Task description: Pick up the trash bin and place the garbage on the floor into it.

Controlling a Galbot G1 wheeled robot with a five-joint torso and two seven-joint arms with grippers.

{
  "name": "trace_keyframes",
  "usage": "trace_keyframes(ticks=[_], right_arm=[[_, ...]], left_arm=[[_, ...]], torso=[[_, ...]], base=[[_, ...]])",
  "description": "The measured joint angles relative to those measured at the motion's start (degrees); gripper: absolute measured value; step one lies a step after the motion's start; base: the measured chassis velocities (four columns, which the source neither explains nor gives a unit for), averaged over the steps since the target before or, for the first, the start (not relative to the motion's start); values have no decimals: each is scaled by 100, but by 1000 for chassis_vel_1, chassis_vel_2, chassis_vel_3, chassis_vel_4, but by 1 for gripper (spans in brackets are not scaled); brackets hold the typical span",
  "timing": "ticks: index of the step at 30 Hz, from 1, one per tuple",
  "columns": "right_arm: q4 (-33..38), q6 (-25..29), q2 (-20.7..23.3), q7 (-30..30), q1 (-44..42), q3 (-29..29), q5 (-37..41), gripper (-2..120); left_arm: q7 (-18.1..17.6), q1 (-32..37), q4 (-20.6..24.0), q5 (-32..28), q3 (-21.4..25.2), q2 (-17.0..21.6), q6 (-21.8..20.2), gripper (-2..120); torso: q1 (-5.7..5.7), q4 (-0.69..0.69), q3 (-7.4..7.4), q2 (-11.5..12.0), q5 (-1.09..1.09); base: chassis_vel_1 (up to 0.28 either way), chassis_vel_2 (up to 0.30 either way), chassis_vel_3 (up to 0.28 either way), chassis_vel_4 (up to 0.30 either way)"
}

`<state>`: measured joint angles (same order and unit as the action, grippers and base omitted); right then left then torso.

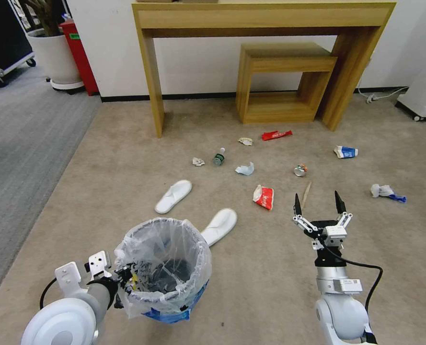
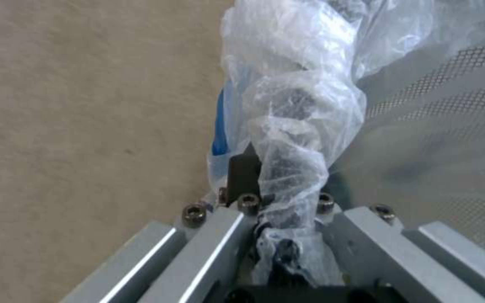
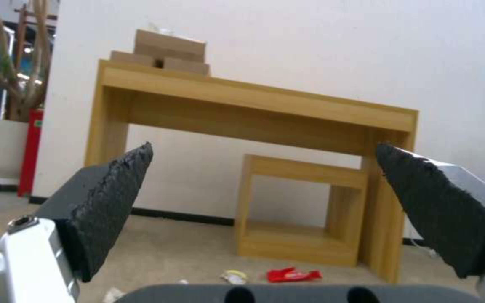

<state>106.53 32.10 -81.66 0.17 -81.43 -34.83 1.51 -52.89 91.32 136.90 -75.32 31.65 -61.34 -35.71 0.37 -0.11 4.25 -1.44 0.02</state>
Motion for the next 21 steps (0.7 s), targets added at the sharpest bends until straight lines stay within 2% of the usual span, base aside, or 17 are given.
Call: trace_keyframes(ticks=[5,21], right_arm=[[-1,-4,5,14,-1,2,-1,100],[63,-94,7,-26,-38,37,27,100]], left_arm=[[-1,-31,-39,1,-20,1,1,0],[-11,-60,-53,-119,-40,49,30,0]], torso=[[0,0,0,0,-2],[0,-1,0,0,-1]], base=[[151,156,-166,-131],[-1,-4,4,1]])
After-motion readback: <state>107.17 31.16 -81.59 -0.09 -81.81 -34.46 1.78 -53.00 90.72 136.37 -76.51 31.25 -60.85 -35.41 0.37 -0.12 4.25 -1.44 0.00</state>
